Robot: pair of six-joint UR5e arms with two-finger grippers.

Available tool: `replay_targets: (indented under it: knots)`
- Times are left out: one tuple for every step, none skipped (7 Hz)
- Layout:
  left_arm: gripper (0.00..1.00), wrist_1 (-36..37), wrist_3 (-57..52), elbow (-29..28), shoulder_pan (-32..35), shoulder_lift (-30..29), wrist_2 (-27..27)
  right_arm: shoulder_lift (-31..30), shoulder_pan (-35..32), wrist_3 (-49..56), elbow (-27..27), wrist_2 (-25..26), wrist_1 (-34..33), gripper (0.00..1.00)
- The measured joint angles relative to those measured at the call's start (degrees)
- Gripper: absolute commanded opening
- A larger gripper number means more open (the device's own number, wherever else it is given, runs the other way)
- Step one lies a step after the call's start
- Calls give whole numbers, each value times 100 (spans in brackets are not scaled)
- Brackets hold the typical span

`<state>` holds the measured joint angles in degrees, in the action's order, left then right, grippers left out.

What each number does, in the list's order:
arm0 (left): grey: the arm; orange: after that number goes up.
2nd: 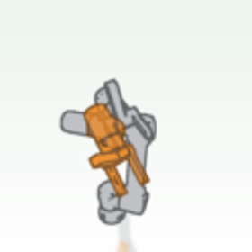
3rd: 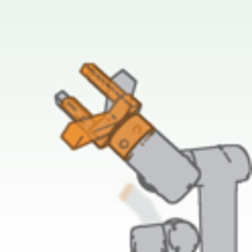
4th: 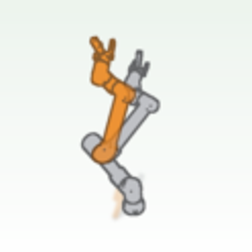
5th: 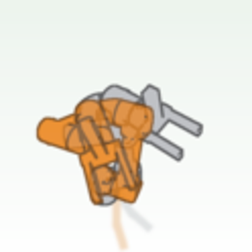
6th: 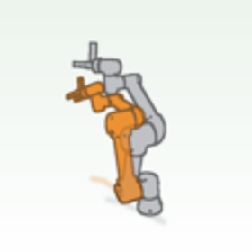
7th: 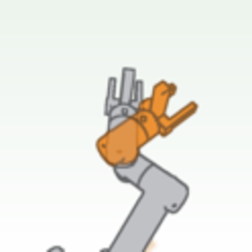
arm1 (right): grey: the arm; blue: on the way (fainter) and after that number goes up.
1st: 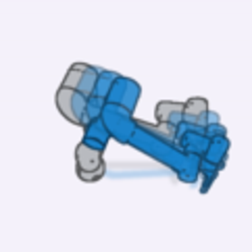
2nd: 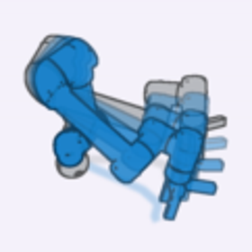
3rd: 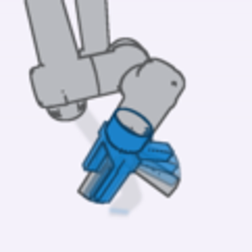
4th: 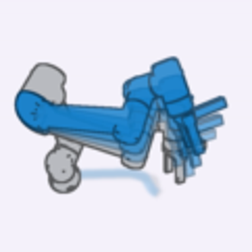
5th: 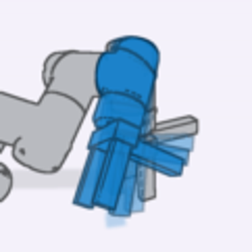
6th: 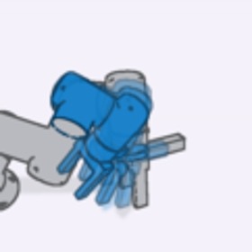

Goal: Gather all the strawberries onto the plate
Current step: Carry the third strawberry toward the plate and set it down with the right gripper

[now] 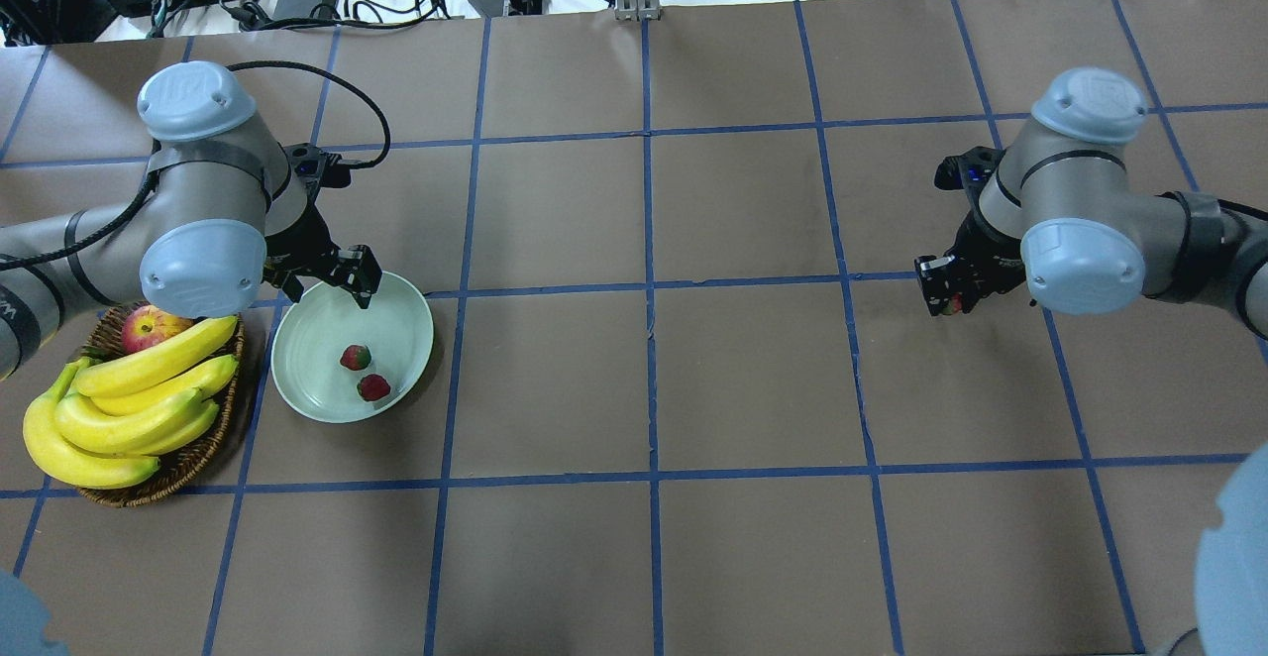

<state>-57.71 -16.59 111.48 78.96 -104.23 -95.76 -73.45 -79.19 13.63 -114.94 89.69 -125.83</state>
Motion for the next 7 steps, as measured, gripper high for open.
replay_targets:
  knots:
    - [85,15,-4,-27,-4,9,-11,-26,-646,-888,164,-24,87,4]
    - [85,19,-24,-69,-48,19,-17,8,-1345,-1865,456,-124,237,4]
    - [85,3,-72,-114,-195,23,-17,115,-1993,-2759,817,-394,427,6]
    - [85,-7,-163,-133,-393,24,-10,324,-2548,-3474,1165,-783,517,9]
    - [85,-10,-275,-145,-524,25,-8,593,-2981,-3931,1465,-1180,496,13]
    - [85,-10,-369,-149,-584,20,-11,859,-3257,-4162,1663,-1552,415,34]
    - [85,-6,-439,-151,-607,10,-12,1072,-3403,-4219,1733,-1819,297,52]
